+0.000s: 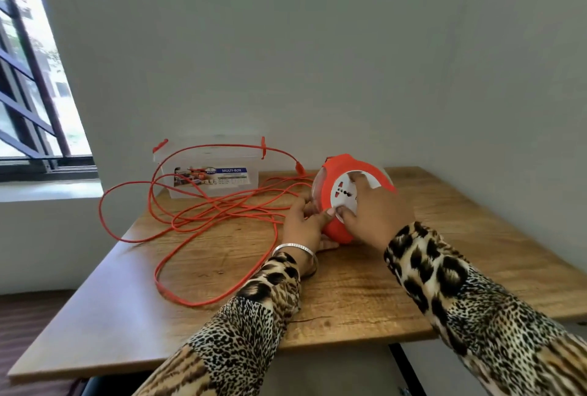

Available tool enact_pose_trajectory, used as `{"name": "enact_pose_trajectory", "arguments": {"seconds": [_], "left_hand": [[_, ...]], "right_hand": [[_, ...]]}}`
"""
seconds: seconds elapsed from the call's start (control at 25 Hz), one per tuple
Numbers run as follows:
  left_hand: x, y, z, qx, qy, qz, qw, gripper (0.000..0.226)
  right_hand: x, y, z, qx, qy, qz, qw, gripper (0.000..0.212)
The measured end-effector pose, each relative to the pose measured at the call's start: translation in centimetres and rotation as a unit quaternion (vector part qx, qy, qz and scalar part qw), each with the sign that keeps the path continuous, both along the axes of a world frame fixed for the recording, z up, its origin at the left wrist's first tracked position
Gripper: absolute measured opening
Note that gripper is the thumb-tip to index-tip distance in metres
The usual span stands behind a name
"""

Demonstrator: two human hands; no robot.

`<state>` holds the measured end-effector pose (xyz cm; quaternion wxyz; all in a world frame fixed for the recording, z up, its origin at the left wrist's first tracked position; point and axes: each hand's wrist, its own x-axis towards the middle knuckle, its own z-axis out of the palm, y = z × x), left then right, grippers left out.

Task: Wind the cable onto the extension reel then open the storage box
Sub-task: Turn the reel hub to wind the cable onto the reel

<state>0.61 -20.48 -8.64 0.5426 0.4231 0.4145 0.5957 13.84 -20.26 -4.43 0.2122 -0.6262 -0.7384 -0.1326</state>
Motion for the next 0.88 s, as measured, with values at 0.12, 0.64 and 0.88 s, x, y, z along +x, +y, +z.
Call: {"name": "enact_pose_trajectory", "arguments": {"seconds": [0.12,0.64,0.88], "left_hand": [[0.0,1.1,0.1,0.039,0.042,0.008,0.998,0.028],[0.1,3.4,-0.2,0.048,0.058,0.012,0.997,0.049],[-0.9,3.6,0.4,0.073,0.087,-0.058,0.992,0.04]], "right_hand": [[-0.5,0.1,0.6,-0.087,0.139,-0.006,0.986,0.07],[1.0,1.5,-0.2,-0.284,0.691,0.077,0.66,0.019],[4.1,0.8,-3.3,0.106,0.033,0.131,0.985,0.044]]}}
